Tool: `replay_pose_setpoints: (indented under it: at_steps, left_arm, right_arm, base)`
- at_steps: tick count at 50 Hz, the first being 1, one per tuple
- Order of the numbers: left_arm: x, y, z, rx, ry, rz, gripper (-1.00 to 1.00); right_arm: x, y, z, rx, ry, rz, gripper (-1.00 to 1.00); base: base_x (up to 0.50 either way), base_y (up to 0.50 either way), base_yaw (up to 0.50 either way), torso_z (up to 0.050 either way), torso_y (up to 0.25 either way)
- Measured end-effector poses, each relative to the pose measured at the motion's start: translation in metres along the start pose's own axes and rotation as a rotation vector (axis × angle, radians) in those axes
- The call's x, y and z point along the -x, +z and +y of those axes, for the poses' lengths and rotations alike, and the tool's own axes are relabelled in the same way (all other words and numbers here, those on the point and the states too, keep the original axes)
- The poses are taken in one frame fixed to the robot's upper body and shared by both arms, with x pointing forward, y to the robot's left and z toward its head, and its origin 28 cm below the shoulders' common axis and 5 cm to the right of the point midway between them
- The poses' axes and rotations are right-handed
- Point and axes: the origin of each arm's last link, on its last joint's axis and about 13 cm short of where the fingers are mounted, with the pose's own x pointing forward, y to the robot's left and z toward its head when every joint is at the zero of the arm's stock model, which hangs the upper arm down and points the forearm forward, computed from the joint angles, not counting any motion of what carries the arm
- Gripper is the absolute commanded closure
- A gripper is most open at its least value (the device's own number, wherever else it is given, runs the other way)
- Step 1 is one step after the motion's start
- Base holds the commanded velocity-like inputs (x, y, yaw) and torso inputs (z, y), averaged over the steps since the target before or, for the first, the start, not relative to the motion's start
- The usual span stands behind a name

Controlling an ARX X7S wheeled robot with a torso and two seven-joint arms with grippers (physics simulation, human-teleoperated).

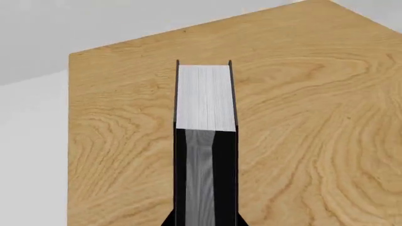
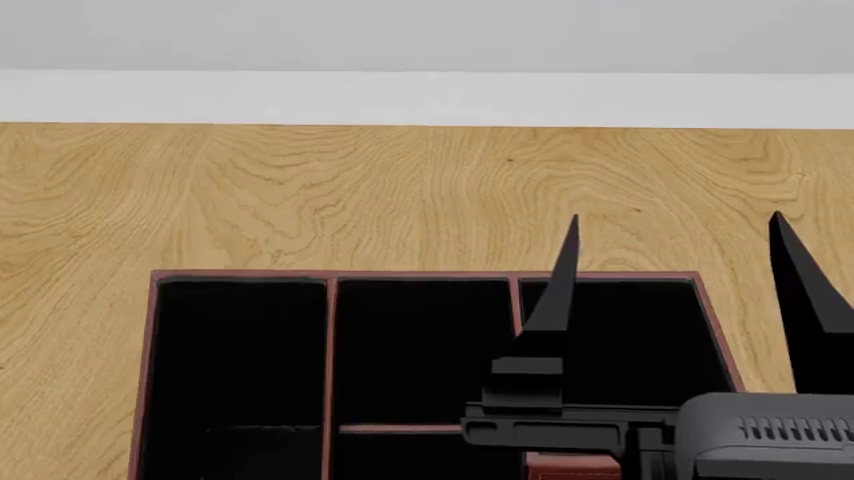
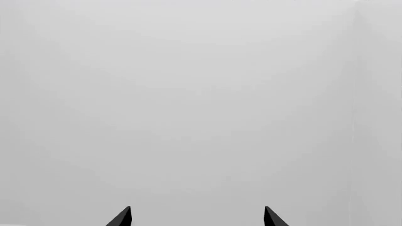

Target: Pick up the book and place it in the back compartment of the caddy.

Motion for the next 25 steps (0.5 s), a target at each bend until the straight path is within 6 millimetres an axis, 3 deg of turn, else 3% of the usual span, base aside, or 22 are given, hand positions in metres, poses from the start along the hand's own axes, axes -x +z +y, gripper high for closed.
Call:
replay_pose_setpoints:
  at_steps: [11, 25]
  left_arm:
    - [0.027, 0.025, -0.003, -0.02, -0.133, -0.108, 1.0]
    - [0.079, 0.059, -0.003, -0.06, -0.376, -0.269, 1.0]
  right_arm:
    - [0.002, 0.002, -0.002, 0.015, -0.004, -0.001, -1.0]
    - [0.006, 0.005, -0.007, 0.034, -0.032, 0.0, -1.0]
  base:
    - [0.0, 0.0, 0.0, 0.0, 0.001]
    - [0.0, 0.0, 0.0, 0.0, 0.001]
